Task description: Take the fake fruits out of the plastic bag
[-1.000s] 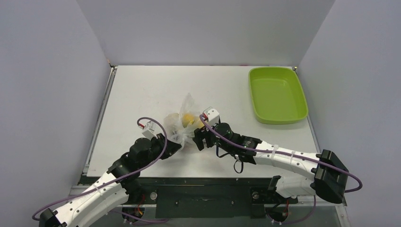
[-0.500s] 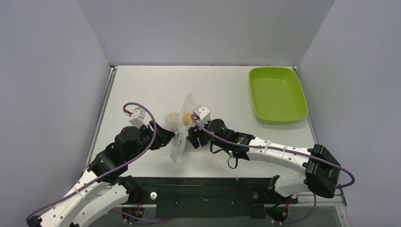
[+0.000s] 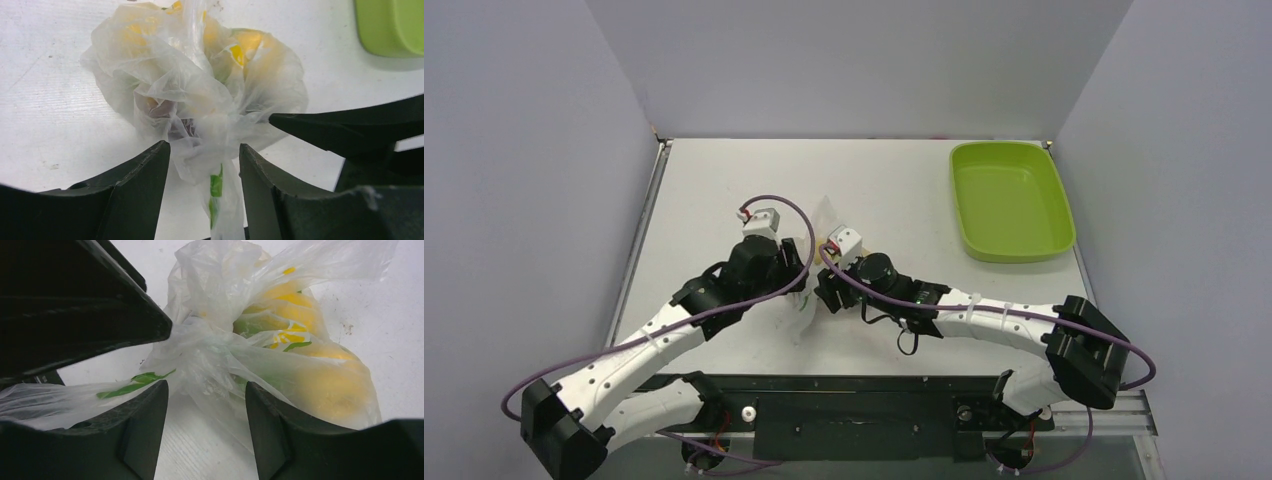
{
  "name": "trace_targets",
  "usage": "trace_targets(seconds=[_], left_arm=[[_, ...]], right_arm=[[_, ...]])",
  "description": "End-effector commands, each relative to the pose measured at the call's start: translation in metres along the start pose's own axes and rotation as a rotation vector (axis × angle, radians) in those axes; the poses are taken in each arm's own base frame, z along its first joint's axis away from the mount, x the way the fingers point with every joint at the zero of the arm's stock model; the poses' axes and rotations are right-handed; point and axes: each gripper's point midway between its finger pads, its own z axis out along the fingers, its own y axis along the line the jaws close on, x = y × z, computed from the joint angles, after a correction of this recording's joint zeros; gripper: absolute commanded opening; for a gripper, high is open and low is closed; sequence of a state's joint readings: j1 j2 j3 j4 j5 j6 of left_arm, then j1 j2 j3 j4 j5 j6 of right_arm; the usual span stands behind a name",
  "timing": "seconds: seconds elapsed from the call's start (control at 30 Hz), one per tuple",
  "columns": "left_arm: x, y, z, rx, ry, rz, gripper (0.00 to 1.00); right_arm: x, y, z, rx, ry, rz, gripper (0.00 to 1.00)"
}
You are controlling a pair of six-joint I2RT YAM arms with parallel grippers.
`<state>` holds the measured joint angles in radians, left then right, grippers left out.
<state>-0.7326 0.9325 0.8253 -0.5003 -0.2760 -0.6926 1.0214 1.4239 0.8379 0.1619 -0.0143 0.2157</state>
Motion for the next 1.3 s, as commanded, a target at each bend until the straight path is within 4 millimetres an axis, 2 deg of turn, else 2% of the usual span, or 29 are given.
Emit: trace_targets(seconds=[0.0, 0.2, 0.4, 0.43, 0.53, 0.73, 0.9, 1.03, 1.07, 1.13, 1.23, 1.27], left_arm=[[-0.006, -0.003, 0.024, -0.006, -0.043, 0.060, 0.51], [0.009, 0.002, 0.047, -0.014, -0.029, 0.057, 0.39], [0.024, -0.001, 0.058, 0.028, 0.045, 0.036, 0.15], [0.027, 0.000, 0.058, 0.034, 0.056, 0.033, 0.08], [0.032, -0.009, 0.055, 0.097, 0.069, 0.012, 0.00], [0.025, -0.019, 0.037, 0.189, 0.018, -0.051, 0.00], [0.020, -0.012, 0.030, 0.176, -0.030, -0.100, 0.00], [0.018, -0.015, 0.027, 0.199, -0.042, -0.128, 0.00], [0.018, -0.015, 0.028, 0.196, -0.041, -0.134, 0.00], [0.020, -0.009, 0.030, 0.162, -0.039, -0.146, 0.00], [0.022, 0.012, 0.033, 0.046, -0.048, -0.180, 0.00], [0.022, 0.017, 0.033, 0.018, -0.053, -0.187, 0.00]], right_arm=[[-0.016, -0.008, 0.004, 0.037, -0.101, -0.019, 0.54], [-0.013, -0.019, 0.001, 0.095, -0.131, -0.027, 0.54], [-0.010, -0.013, 0.007, 0.055, -0.122, -0.028, 0.54], [-0.008, -0.013, 0.009, 0.056, -0.117, -0.029, 0.54], [-0.007, -0.013, 0.010, 0.056, -0.111, -0.031, 0.54], [-0.003, -0.011, 0.016, 0.050, -0.091, -0.033, 0.53], [0.001, -0.007, 0.019, 0.042, -0.075, -0.045, 0.52], [0.005, -0.009, 0.023, 0.079, -0.045, -0.061, 0.50], [0.004, -0.010, 0.024, 0.093, -0.044, -0.064, 0.46], [0.004, -0.018, 0.021, 0.144, -0.046, -0.063, 0.31], [-0.001, -0.035, 0.014, 0.244, -0.073, -0.046, 0.03], [-0.001, -0.039, 0.009, 0.265, -0.084, -0.040, 0.00]])
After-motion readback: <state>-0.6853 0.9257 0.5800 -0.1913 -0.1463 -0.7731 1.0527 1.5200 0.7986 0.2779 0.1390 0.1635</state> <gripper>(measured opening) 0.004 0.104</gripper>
